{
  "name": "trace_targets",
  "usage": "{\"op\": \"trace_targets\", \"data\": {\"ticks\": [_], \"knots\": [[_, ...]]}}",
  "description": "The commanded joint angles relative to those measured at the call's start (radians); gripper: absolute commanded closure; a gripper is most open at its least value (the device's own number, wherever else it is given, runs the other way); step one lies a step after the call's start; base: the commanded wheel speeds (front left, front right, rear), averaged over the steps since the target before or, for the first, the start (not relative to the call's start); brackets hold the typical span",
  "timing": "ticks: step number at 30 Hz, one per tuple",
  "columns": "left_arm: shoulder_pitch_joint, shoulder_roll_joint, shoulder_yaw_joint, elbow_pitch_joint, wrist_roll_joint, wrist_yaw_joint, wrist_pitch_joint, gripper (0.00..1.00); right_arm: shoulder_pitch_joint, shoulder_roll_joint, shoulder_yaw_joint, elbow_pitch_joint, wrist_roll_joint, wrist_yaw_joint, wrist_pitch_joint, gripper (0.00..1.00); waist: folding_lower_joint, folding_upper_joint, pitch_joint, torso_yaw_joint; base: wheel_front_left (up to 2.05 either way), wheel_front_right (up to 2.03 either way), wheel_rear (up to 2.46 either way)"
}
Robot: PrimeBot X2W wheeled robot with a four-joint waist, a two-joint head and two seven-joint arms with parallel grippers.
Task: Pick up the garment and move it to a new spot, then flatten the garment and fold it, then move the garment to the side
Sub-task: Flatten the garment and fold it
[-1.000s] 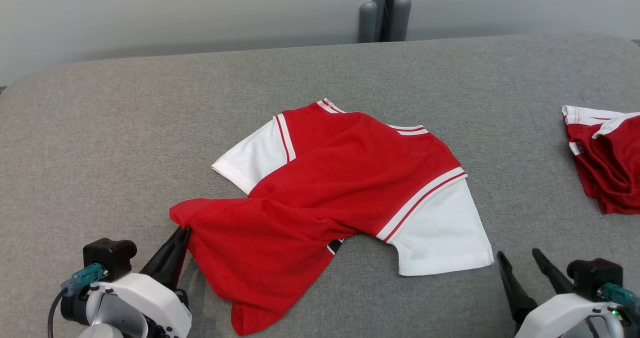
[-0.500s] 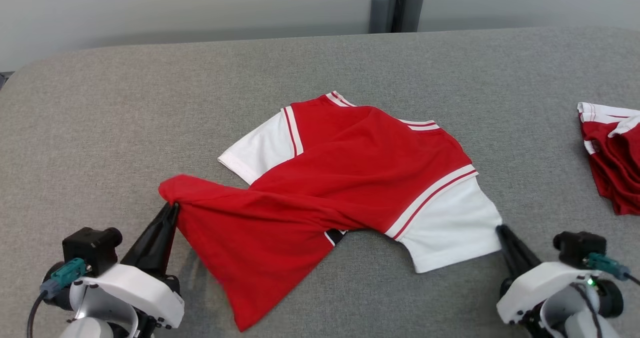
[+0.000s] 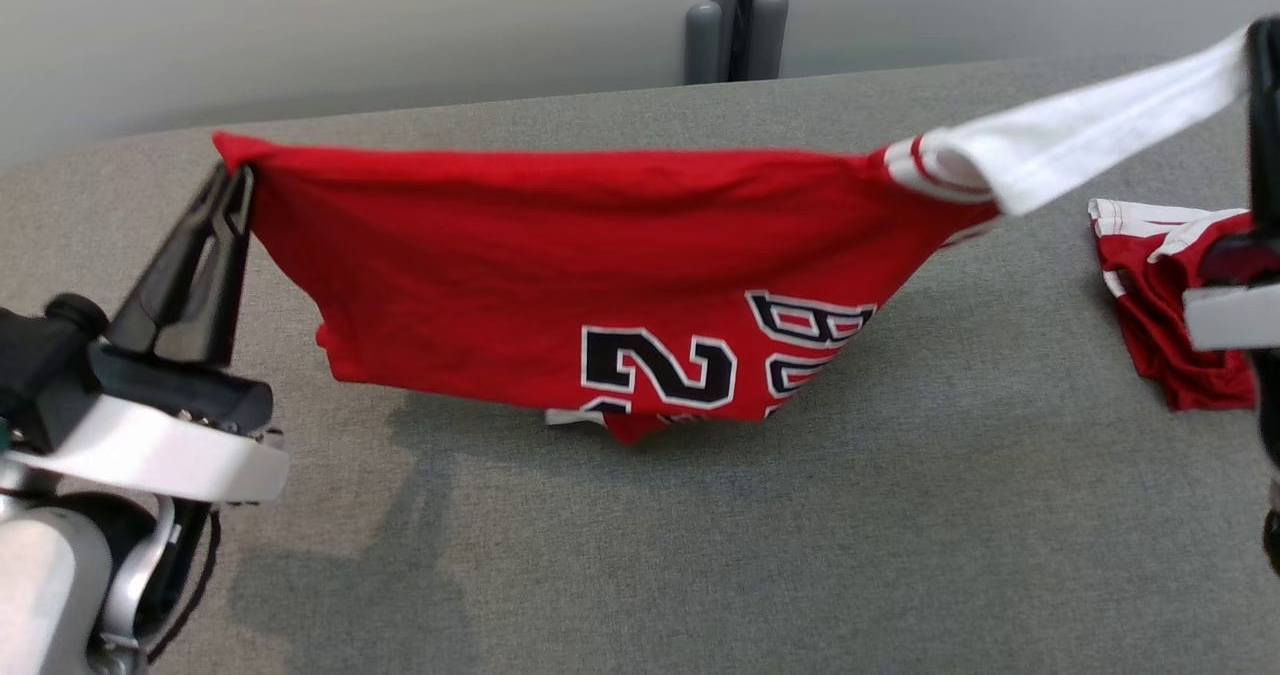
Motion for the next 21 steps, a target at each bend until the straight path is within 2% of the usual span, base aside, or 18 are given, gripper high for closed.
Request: {"op": "trace_targets", "data": {"ticks": [1, 7, 11, 16, 21], "knots": [[-0.03, 0.015, 0.012, -0.019, 0.013, 0.009, 0.011, 1.0, -0.028, -0.012, -0.008, -0.033, -0.011, 0.0, 0.012, 1.0, 0.0, -0.0001, -0.005, -0.004, 0.0, 0.0, 0.0], [-0.122, 0.067, 0.058, -0.142, 0.055, 0.045, 0.072, 1.0, -0.15, -0.044, -0.051, -0.211, -0.053, 0.0, 0.105, 1.0, 0.0, -0.0001, -0.018, -0.007, 0.0, 0.0, 0.0], [-0.151, 0.09, 0.086, -0.206, 0.068, 0.066, 0.107, 1.0, -0.187, -0.049, -0.061, -0.268, -0.057, 0.0, 0.161, 1.0, 0.0, -0.0001, -0.019, -0.008, 0.0, 0.0, 0.0], [-0.171, 0.086, 0.073, -0.213, 0.042, 0.058, 0.138, 1.0, -0.198, -0.037, -0.041, -0.24, -0.038, 0.0, 0.209, 1.0, 0.0, -0.0001, 0.007, -0.009, 0.0, 0.0, 0.0], [-0.239, 0.063, 0.04, -0.128, -0.006, 0.01, 0.138, 1.0, -0.252, -0.033, -0.006, -0.159, -0.016, 0.0, 0.211, 1.0, 0.0, -0.0001, 0.052, -0.007, 0.0, 0.0, 0.0]]}}
